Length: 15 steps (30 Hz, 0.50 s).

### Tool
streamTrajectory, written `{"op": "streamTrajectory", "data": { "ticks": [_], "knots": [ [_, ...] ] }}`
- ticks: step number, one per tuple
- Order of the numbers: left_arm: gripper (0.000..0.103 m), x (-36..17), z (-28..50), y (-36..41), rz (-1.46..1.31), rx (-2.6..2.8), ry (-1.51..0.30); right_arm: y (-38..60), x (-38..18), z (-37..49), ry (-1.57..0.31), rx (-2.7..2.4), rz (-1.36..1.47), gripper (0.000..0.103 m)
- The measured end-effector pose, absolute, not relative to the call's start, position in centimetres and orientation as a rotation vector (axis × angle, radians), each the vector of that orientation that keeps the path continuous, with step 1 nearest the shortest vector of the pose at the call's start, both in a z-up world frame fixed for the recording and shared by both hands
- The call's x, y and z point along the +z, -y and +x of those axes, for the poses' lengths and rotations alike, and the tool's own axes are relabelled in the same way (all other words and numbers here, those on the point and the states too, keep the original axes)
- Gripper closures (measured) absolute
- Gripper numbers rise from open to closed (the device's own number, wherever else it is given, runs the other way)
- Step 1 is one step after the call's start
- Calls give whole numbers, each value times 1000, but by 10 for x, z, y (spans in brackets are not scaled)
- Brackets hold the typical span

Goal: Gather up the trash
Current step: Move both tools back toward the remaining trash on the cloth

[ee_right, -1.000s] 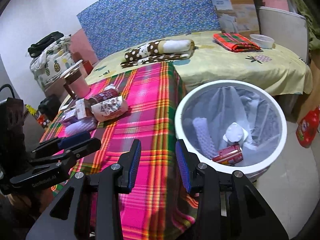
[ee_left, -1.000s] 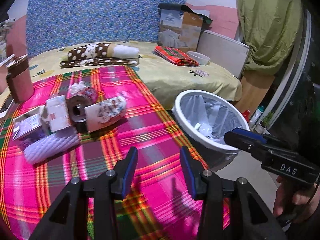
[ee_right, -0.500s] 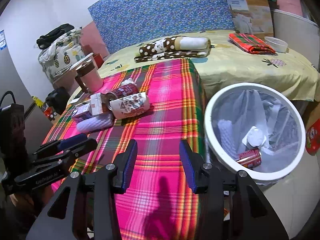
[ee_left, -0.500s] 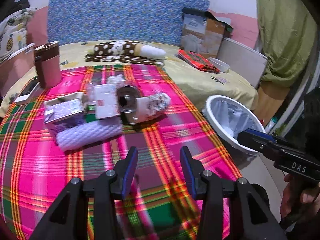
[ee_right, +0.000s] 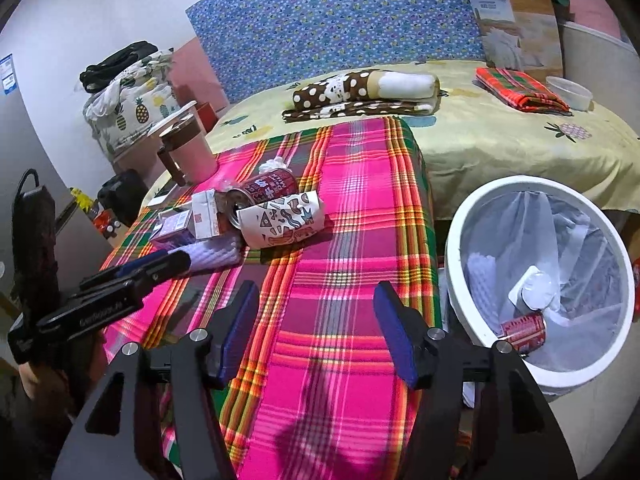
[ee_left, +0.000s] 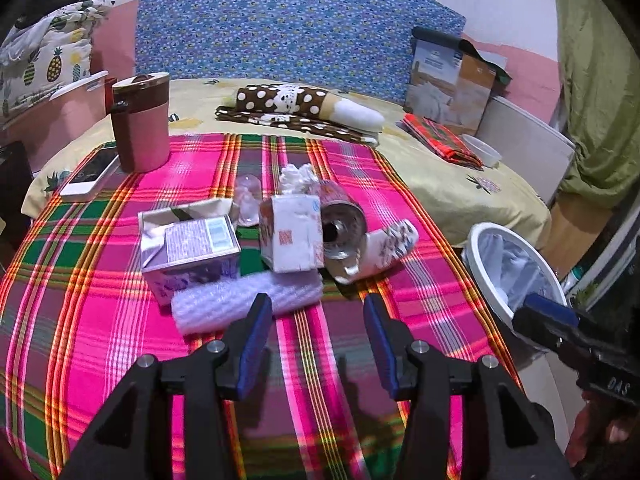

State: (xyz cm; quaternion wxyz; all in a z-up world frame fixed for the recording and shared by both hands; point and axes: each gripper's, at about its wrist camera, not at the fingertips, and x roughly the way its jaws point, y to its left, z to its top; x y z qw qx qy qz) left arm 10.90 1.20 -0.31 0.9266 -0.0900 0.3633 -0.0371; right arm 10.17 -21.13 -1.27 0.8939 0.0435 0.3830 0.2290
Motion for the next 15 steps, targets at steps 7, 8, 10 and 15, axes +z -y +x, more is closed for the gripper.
{"op": "streamTrajectory", "data": {
  "ticks": [7,8,10,15],
  "knots": [
    [53,-5,137,-16,-195,-54,-748,209,-15,109,-807,473,86,42],
    [53,-6,142,-17,-198,-48,-752,209,-15,111,-809,474,85,42],
    [53,-8,149,-17,-204,-37,-759,209,-16,114,-812,475,84,42],
    [53,-14,163,-16,-204,-19,-773,210,-18,121,-824,475,88,42]
  ]
}}
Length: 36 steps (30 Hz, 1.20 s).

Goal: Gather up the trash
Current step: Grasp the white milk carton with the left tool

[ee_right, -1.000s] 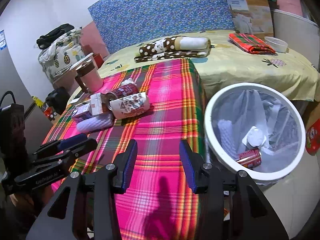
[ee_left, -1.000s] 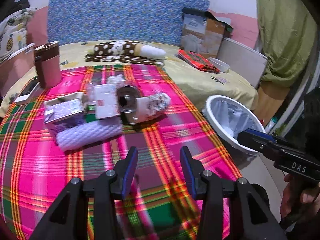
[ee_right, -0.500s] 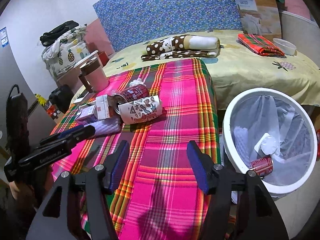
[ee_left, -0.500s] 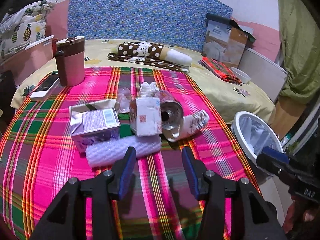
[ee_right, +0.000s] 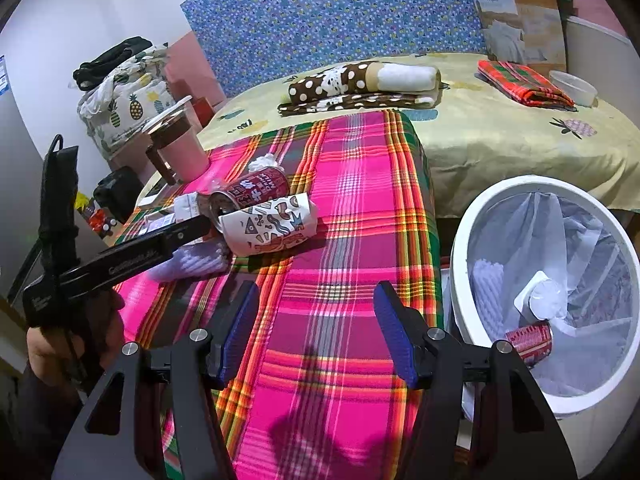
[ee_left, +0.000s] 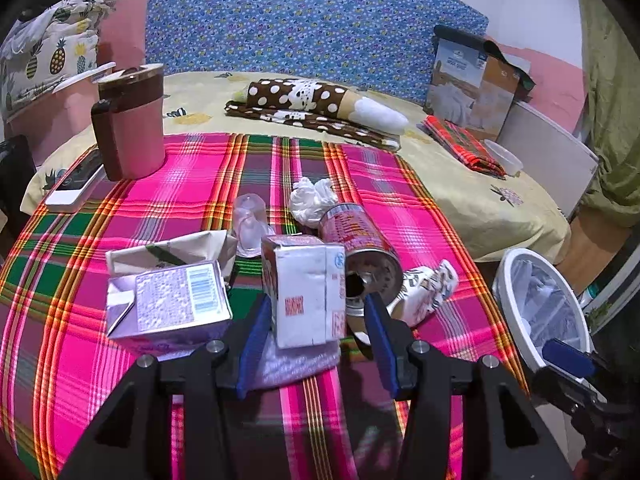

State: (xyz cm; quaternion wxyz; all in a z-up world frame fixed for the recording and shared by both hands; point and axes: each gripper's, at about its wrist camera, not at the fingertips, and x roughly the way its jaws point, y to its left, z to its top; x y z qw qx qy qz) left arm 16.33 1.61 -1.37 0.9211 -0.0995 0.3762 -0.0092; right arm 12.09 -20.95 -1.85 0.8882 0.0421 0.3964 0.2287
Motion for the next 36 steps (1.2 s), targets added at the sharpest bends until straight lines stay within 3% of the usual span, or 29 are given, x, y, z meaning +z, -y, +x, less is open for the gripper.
{"op": "streamTrajectory", "data": {
  "ticks": [3,6,36],
  "knots": [
    [53,-16,167,-16,-204,-22,-778,210,-21,124,-831,477,88,42],
    [63,-16,168,-15,-202,-25,-781,210,-21,125,-837,478,90,42],
    [65,10,79,-81,-263,-12,-690,140,-30,127,-891,696,21,42]
  ]
}}
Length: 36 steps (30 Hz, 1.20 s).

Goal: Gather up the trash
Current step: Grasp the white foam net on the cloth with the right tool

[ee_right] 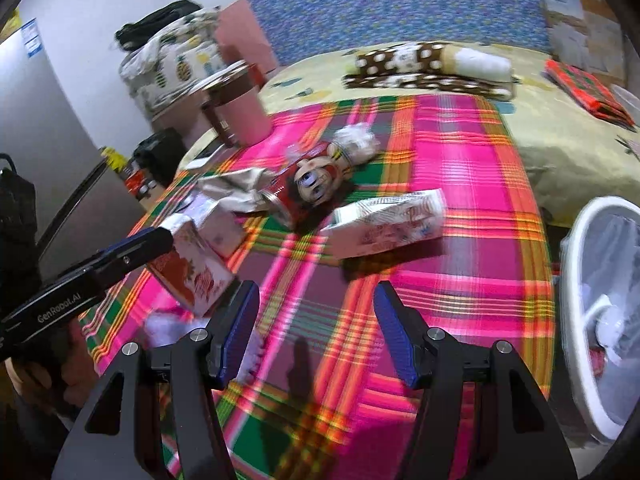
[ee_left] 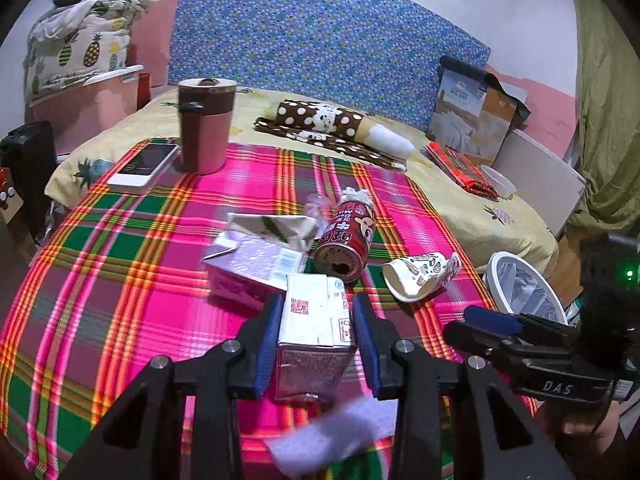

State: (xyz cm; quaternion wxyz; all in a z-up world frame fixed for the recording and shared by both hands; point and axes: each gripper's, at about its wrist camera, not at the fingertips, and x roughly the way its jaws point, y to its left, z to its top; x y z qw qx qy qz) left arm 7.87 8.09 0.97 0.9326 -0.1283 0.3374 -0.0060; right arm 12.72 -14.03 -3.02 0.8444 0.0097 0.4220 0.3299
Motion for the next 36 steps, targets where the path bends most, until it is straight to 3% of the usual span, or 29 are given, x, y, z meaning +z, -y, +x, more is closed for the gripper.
{"op": "streamTrajectory", "data": {
  "ticks": [19,20,21,23,28,36],
  "knots": [
    [65,-3,44,-106,-279,36,-719,106,-52,103,-1006,888,-71,42],
    [65,-4,42,-107,-278,39,-720,105,-54,104,-1012,885,-69,47],
    [65,-4,40,-108,-279,42,-722,102,-56,104,-1016,883,-72,60],
    [65,-4,37,-108,-279,46,-726,99,-59,104,-1021,865,-83,78],
    [66,-5,30,-105,-276,41,-735,101,-56,99,-994,827,-95,88],
    [66,-3,35,-90,-283,-21,-720,154,-50,104,-955,564,-17,89]
  ]
}}
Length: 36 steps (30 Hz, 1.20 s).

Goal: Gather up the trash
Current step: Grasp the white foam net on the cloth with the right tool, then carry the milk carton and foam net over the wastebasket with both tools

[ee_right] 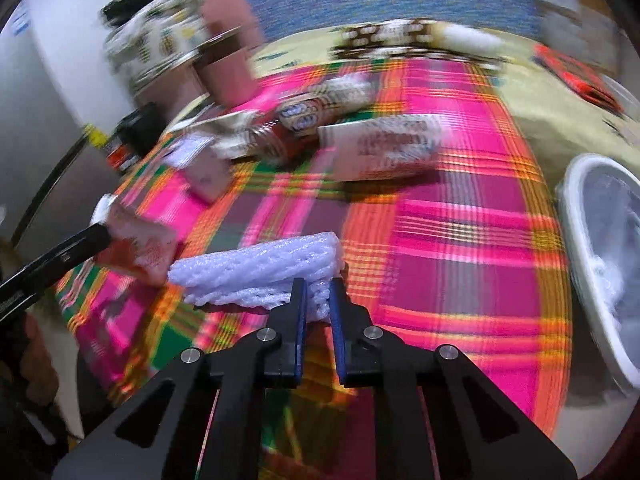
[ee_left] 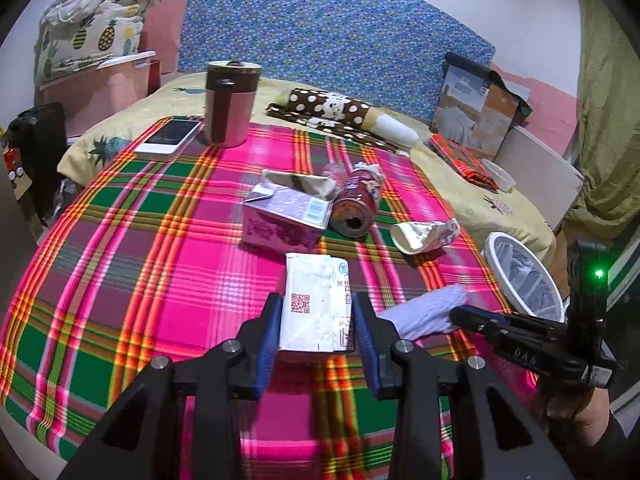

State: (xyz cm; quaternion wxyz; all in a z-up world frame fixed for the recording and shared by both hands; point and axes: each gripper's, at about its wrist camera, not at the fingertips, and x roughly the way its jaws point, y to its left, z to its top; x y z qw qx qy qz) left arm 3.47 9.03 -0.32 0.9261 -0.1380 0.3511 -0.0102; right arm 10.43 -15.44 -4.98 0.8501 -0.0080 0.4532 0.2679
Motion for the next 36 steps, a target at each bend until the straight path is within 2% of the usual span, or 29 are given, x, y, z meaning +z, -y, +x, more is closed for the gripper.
{"op": "streamTrajectory", "data": {
  "ticks": [8,10,12,14,19,25,30,36],
  "knots": [
    [66,-7,30,-80,-254,-46,-733,175,-49,94,-985,589,-38,87],
    [65,-8,25,-80,-246,-50,-741,175,-45,92,-954,618,-47,75],
    [65,-10,20,-79,-233,-53,-755,175,-42,94,-927,631,-52,44],
    [65,-15,17,-79,-219,-41,-781,175,-38,97,-912,646,-51,33],
    [65,-36,16,-81,-229,-13,-858,171,-41,108,-934,647,-10,33],
    [65,-36,18,-79,-225,-5,-852,155,-45,109,-984,680,81,33],
    [65,-37,18,-81,-229,0,-840,133,-46,115,-1000,690,107,42],
    [67,-38,19,-87,-240,2,-835,121,-60,129,-1060,605,127,45]
  ]
}}
